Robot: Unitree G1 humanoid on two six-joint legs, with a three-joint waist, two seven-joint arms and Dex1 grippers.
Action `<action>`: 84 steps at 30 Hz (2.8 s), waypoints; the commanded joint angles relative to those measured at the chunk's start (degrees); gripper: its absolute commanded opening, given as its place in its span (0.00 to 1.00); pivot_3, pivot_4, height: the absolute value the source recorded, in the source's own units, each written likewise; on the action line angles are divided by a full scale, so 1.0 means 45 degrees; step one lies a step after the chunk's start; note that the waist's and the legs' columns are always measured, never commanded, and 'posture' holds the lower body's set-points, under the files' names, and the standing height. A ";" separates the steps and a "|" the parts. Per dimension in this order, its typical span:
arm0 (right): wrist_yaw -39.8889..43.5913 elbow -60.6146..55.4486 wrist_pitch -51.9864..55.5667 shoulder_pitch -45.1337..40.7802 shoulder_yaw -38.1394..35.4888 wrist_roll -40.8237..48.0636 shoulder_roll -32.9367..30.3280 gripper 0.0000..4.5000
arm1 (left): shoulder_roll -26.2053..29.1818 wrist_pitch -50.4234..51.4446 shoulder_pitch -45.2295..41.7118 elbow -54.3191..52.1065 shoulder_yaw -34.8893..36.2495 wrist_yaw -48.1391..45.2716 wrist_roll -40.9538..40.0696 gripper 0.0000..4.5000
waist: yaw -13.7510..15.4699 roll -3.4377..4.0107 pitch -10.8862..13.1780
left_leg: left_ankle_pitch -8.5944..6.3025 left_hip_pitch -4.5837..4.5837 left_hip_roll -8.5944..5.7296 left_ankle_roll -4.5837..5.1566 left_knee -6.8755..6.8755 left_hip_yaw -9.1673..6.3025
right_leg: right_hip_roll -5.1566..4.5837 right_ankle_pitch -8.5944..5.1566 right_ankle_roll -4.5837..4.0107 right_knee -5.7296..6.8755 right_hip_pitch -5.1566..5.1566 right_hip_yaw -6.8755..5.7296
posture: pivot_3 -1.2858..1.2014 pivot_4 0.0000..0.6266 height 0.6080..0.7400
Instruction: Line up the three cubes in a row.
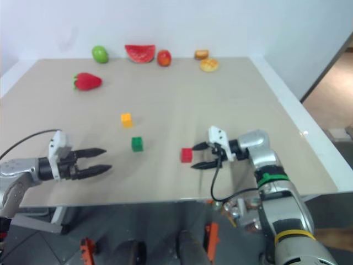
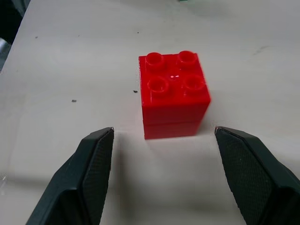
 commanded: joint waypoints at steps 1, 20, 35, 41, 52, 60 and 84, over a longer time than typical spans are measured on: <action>0.0317 -0.1773 0.0794 -0.0352 -0.1154 0.1099 -0.0879 0.79 | -0.0340 -0.1211 -0.0885 0.1100 -0.0337 0.0501 0.1044 0.83 | -0.0005 0.0006 0.0004 | 0.0000 0.0000 -0.0002 0.0000 0.0000 0.0005 | -0.0003 0.0007 0.0012 -0.0001 -0.0001 0.0001 | 0.52 0.24 1.00; -0.3354 -1.0866 0.6311 0.3181 -0.2925 0.4330 -0.1482 0.79 | -0.2432 -0.4401 -0.5064 0.7409 -0.2294 -0.1292 0.3156 0.83 | 0.0175 0.0002 0.0001 | -0.0011 -0.0028 -0.0015 0.0011 0.0013 -0.0022 | 0.0035 0.0024 0.0064 0.0000 -0.0006 -0.0008 | 0.52 0.24 1.00; -0.4196 -1.1562 0.6683 0.3910 -0.3161 0.4657 -0.1858 0.80 | -0.3371 -0.5330 -0.6599 0.9506 -0.2283 -0.2185 0.3632 0.43 | 0.0299 0.0002 0.0001 | -0.0015 -0.0038 -0.0012 0.0016 0.0011 -0.0031 | 0.0056 0.0023 0.0072 -0.0006 -0.0011 -0.0003 | 0.52 0.24 1.00; -0.4193 -1.1295 0.6530 0.3723 -0.3075 0.4600 -0.1791 0.80 | -0.3447 -0.5373 -0.6531 0.9441 -0.2333 -0.2198 0.3755 0.28 | 0.0302 0.0001 0.0001 | -0.0015 -0.0039 -0.0012 0.0016 0.0011 -0.0033 | 0.0054 0.0022 0.0073 -0.0006 -0.0010 -0.0004 | 0.52 0.24 1.00; -0.4503 -1.1901 0.6987 0.4460 -0.3745 0.5050 -0.2180 0.80 | -0.4828 -0.5897 -0.7155 0.9290 -0.3216 -0.2968 0.4137 0.28 | 0.0386 0.0001 0.0001 | -0.0015 -0.0045 -0.0022 0.0016 0.0012 -0.0040 | 0.0050 0.0021 0.0076 -0.0009 -0.0005 -0.0008 | 0.52 0.24 1.00; -0.3821 -1.1472 0.6647 0.7058 -0.5038 0.5112 -0.3627 0.80 | -0.5927 -0.6335 -0.7654 0.9685 -0.3698 -0.3232 0.4422 0.28 | 0.0359 0.0001 0.0002 | -0.0025 -0.0063 -0.0036 0.0032 0.0014 -0.0047 | 0.0039 0.0009 0.0098 -0.0028 -0.0007 -0.0004 | 0.52 0.24 1.00; -0.4581 -1.1424 0.6641 0.6881 -0.4943 0.5195 -0.3184 0.80 | -0.5015 -0.6455 -0.7588 1.0234 -0.3318 -0.3806 0.4442 0.28 | 0.0309 0.0001 0.0002 | -0.0018 -0.0025 -0.0014 0.0041 0.0015 -0.0035 | 0.0100 0.0046 0.0083 -0.0018 0.0000 0.0046 | 0.52 0.24 1.00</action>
